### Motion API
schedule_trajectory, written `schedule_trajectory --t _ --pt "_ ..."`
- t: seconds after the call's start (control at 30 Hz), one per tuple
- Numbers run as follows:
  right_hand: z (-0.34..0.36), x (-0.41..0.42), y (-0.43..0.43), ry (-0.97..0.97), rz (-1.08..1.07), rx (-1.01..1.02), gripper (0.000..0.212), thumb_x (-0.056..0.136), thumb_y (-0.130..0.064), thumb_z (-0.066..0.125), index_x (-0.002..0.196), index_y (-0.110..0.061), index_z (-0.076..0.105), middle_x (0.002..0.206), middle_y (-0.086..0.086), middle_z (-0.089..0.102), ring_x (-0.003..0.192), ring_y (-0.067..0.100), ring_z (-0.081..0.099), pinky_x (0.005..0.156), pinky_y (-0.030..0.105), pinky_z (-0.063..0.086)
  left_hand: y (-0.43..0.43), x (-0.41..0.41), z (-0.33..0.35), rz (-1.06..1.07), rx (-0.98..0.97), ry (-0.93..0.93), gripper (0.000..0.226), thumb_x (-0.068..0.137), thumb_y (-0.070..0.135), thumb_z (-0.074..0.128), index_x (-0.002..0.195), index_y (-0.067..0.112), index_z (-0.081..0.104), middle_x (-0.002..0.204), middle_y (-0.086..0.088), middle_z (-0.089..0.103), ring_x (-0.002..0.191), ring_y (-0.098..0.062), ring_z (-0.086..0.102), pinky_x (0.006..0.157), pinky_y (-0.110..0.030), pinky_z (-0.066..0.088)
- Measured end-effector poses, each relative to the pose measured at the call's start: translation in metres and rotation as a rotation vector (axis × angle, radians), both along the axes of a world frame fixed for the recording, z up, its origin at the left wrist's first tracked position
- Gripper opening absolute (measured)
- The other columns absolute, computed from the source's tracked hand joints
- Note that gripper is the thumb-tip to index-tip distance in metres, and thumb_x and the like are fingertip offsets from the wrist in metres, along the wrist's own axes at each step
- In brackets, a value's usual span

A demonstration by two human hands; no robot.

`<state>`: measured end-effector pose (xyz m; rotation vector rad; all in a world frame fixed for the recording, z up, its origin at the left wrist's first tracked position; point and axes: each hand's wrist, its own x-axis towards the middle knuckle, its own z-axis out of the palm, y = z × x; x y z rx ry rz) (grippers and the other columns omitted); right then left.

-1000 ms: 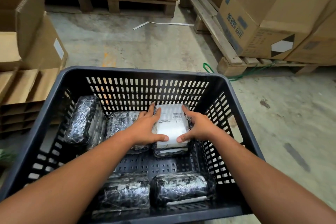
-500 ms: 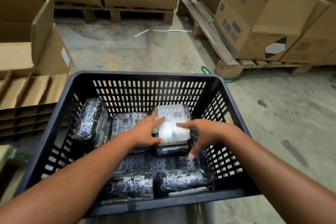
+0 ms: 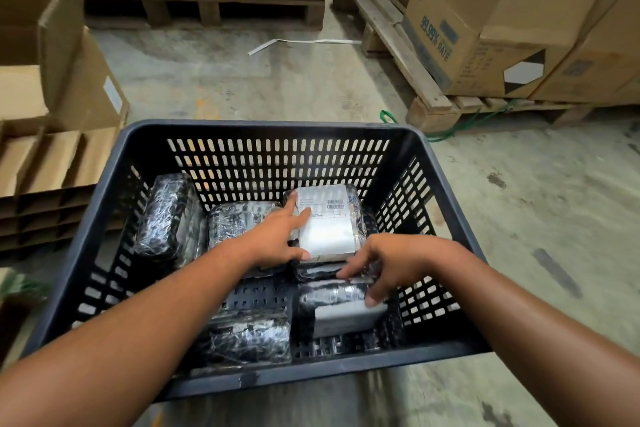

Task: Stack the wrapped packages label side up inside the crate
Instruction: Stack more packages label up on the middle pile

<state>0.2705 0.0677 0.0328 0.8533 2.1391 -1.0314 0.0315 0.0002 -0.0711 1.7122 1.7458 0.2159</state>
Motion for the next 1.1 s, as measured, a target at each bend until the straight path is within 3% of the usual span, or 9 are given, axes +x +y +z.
schedule_trajectory --t 0.2,0.37,0.43,0.53,0.63,0.77,0.9,1.0,1.1 --pt "-0.014 -0.002 0.004 0.021 0.005 0.018 0.09 0.068 -0.021 0.097 0.145 -0.046 0.057 0.139 -0.01 0.065 0.127 0.016 0.057 0.112 0.038 0.046 0.001 -0.001 0.011 -0.016 -0.039 -0.04 0.089 0.088 0.036 0.075 0.158 0.037 0.022 0.164 0.0 -0.023 0.154 -0.03 0.003 0.125 -0.052 0.013" --pt "0.009 0.005 0.032 0.144 -0.052 -0.041 0.076 0.077 -0.027 0.092 0.143 -0.046 0.059 0.141 -0.014 0.064 0.127 0.011 0.06 0.11 0.027 0.045 0.008 -0.012 0.058 -0.064 -0.034 -0.189 0.051 0.101 0.043 0.053 0.149 0.048 0.036 0.164 0.011 0.026 0.147 -0.016 0.032 0.122 -0.05 0.025" --pt "0.03 0.009 0.047 0.207 -0.112 -0.075 0.072 0.079 -0.024 0.091 0.141 -0.046 0.06 0.128 -0.016 0.071 0.115 0.016 0.068 0.097 0.028 0.055 0.008 -0.011 0.078 -0.048 0.008 -0.276 0.053 0.1 0.053 0.047 0.149 0.053 0.028 0.157 0.024 0.028 0.138 -0.005 0.04 0.12 -0.043 0.03" --pt "0.057 0.014 0.069 0.347 -0.212 -0.108 0.07 0.081 -0.015 0.089 0.141 -0.039 0.063 0.123 -0.009 0.076 0.112 0.015 0.071 0.094 0.033 0.06 -0.003 0.001 0.101 0.079 0.179 -0.443 0.062 0.093 0.075 0.034 0.144 0.07 0.0 0.155 0.031 0.022 0.133 0.014 0.034 0.112 -0.021 0.032" --pt "0.072 0.017 0.083 0.472 -0.308 -0.137 0.068 0.085 -0.007 0.083 0.145 -0.032 0.061 0.13 0.009 0.074 0.116 0.023 0.071 0.092 0.03 0.059 -0.012 0.008 0.112 0.088 0.404 -0.547 0.079 0.09 0.069 0.051 0.15 0.065 -0.001 0.151 0.04 0.031 0.135 0.019 0.033 0.104 -0.005 0.033" --pt "0.075 0.018 0.092 0.589 -0.42 -0.232 0.063 0.086 -0.01 0.079 0.144 -0.025 0.061 0.13 0.018 0.072 0.117 0.032 0.07 0.085 0.036 0.062 -0.009 0.006 0.111 -0.095 0.499 -0.257 0.098 0.085 0.033 0.078 0.153 0.059 0.013 0.17 0.009 0.003 0.154 -0.006 0.007 0.123 -0.037 0.022" --pt "0.065 0.013 0.091 0.596 -0.525 -0.157 0.055 0.082 -0.032 0.083 0.135 -0.035 0.069 0.126 0.018 0.072 0.11 0.03 0.071 0.089 0.048 0.057 -0.011 0.009 0.099 0.077 0.28 -0.416 0.107 0.082 0.022 0.083 0.145 0.071 0.012 0.166 0.005 0.013 0.154 -0.02 0.013 0.12 -0.058 0.027" --pt "0.049 0.007 0.083 0.606 -0.557 0.03 0.058 0.08 -0.034 0.089 0.132 -0.048 0.066 0.133 0.005 0.064 0.115 0.02 0.067 0.097 0.044 0.059 -0.015 0.007 0.087 0.171 0.222 -0.488 0.107 0.079 0.026 0.085 0.143 0.072 0.012 0.154 0.023 0.029 0.149 -0.015 0.023 0.123 -0.049 0.02" --pt "0.031 0.0 0.071 0.62 -0.532 0.08 0.104 0.065 -0.031 0.1 0.154 -0.034 0.047 0.154 -0.004 0.049 0.134 0.019 0.056 0.11 0.045 0.051 -0.015 -0.001 0.078 0.291 0.172 -0.674 0.107 0.077 0.011 0.086 0.148 0.055 0.019 0.146 0.041 0.025 0.148 -0.013 0.03 0.122 -0.046 0.026"
